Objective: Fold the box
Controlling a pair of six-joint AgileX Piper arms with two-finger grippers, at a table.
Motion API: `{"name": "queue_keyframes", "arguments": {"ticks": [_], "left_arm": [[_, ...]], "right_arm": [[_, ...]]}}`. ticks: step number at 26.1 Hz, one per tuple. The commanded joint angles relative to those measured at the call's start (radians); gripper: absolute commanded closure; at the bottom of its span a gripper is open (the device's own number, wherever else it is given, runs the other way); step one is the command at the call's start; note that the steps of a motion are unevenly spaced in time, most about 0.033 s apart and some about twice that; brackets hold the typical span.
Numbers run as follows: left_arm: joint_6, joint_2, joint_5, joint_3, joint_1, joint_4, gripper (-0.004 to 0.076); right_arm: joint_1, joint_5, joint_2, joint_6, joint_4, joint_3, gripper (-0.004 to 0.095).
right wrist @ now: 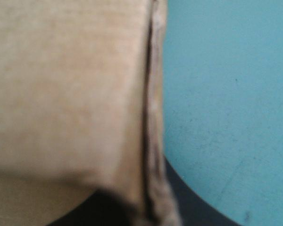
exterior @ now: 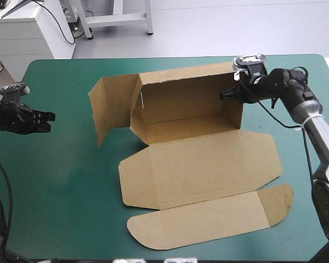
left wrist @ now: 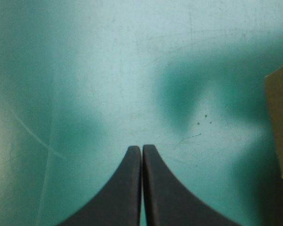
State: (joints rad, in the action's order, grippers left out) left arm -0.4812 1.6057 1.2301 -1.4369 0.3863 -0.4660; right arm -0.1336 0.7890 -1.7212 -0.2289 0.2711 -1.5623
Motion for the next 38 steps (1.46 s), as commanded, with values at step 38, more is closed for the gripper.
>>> {"name": "queue_keyframes", "arguments": {"ticks": [38], "left_arm": [[-0.069,-0.047,0.009,-0.022,-0.001,-0.185,0.0731]], "right_arm": [[-0.011,0.377,-0.17,0.169,-0.08,-0.263,0.091]]}}
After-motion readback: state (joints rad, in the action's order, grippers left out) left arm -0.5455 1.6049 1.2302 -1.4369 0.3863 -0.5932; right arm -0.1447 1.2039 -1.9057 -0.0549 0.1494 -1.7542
